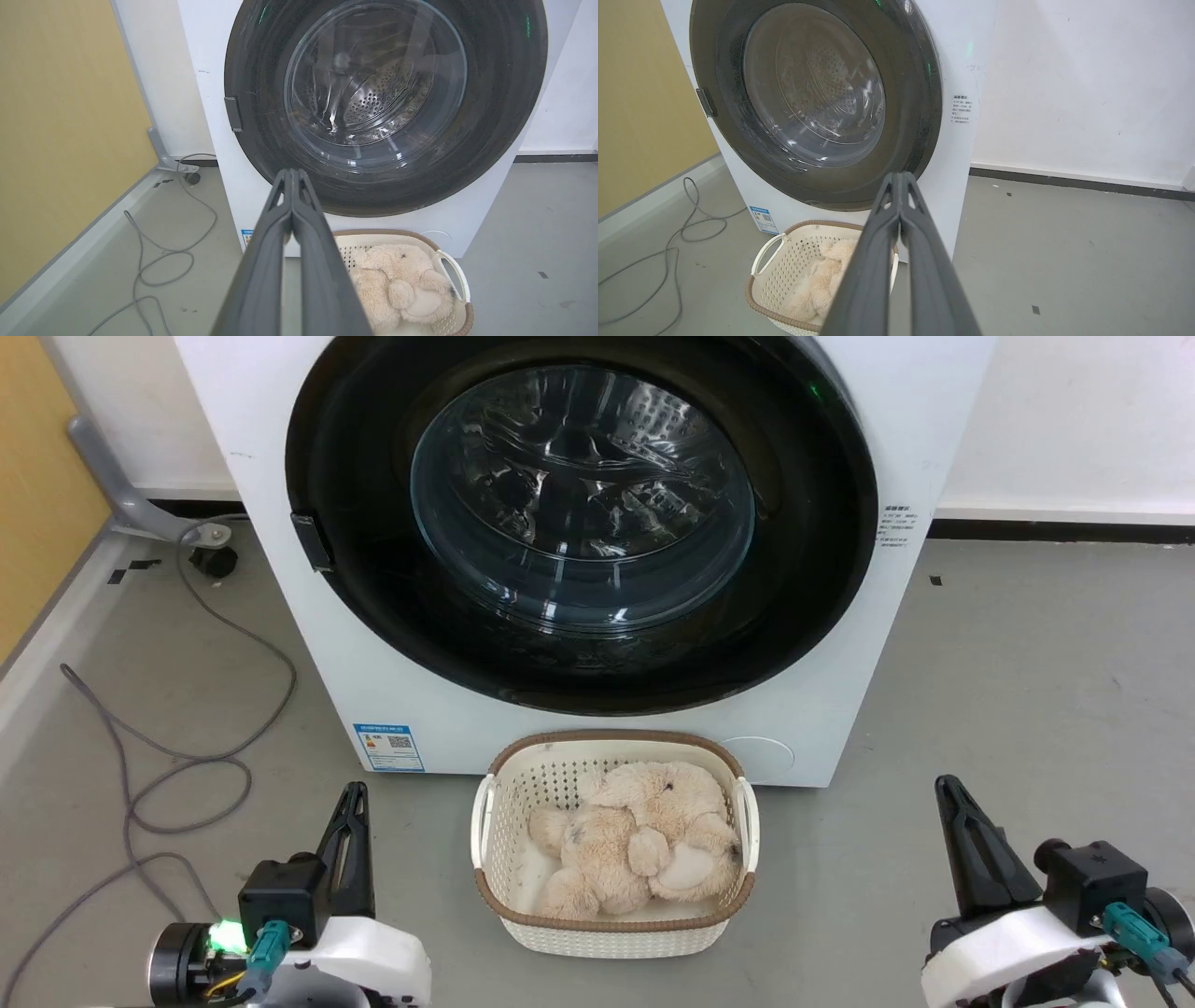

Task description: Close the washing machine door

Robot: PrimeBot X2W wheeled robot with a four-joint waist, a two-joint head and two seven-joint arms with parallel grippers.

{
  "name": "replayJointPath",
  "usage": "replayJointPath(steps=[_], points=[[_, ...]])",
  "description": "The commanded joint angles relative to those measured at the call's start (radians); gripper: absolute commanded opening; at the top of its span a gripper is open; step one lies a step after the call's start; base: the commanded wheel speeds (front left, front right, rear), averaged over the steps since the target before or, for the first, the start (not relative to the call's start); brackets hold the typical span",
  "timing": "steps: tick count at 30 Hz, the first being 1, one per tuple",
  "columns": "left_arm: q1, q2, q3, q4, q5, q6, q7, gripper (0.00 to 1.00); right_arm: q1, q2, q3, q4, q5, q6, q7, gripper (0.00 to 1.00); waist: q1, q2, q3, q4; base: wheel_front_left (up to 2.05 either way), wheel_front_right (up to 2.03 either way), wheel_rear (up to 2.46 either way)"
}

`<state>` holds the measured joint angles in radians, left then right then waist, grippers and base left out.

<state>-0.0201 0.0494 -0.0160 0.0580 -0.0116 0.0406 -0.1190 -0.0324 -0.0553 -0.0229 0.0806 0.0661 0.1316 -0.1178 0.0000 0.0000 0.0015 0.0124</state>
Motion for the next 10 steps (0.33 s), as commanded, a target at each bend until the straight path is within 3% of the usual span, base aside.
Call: replayJointPath(steps=[1,10], points=[[0.011,0.001,0.003,-0.006,0.003,-0.006,0.007,0.0,0.016,0.003,0.003,-0.01,-0.011,-0.001,0.005,0.0,0.0,0.0,0.0,0.0,0.0,0.0,0.0],[0.013,0.001,0.005,-0.015,0.004,-0.012,0.025,0.0,0.019,0.003,0.006,-0.022,-0.02,-0.001,0.023,0.0,0.0,0.0,0.0,-0.002,0.0,0.0,0.0]])
